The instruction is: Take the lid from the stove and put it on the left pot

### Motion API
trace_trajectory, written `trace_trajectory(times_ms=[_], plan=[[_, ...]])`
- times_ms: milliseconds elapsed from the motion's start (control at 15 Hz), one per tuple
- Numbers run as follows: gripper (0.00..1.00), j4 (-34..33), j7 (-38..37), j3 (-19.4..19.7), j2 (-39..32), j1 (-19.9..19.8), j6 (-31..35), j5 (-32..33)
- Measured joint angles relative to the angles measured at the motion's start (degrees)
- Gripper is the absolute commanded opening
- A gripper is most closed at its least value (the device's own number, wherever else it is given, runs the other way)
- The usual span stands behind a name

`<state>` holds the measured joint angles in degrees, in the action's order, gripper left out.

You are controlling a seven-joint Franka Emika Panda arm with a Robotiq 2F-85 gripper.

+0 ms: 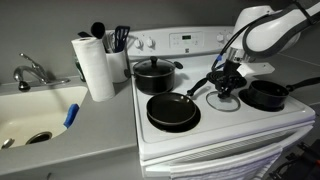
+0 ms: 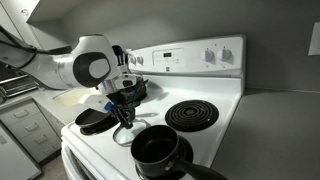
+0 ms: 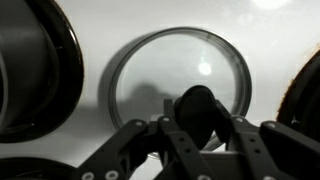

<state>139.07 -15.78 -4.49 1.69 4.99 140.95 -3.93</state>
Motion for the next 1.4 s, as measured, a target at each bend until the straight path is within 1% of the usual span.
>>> trace_trajectory(times_ms=[200,400,933,1400], plan=[[0.15,-1.82,-2.09,0.12,0.14,-0.14,-4.88,3.76],[0.15,-3.69,-2.34,0.26,0.60,-0.16,-8.68,5.51],[0.15,-6.81,-2.33,0.19,1.22,-0.10,-9.77,6.93],[0.15,-8.56,-4.34,0.18,3.92,-0.10,-16.29,7.87]])
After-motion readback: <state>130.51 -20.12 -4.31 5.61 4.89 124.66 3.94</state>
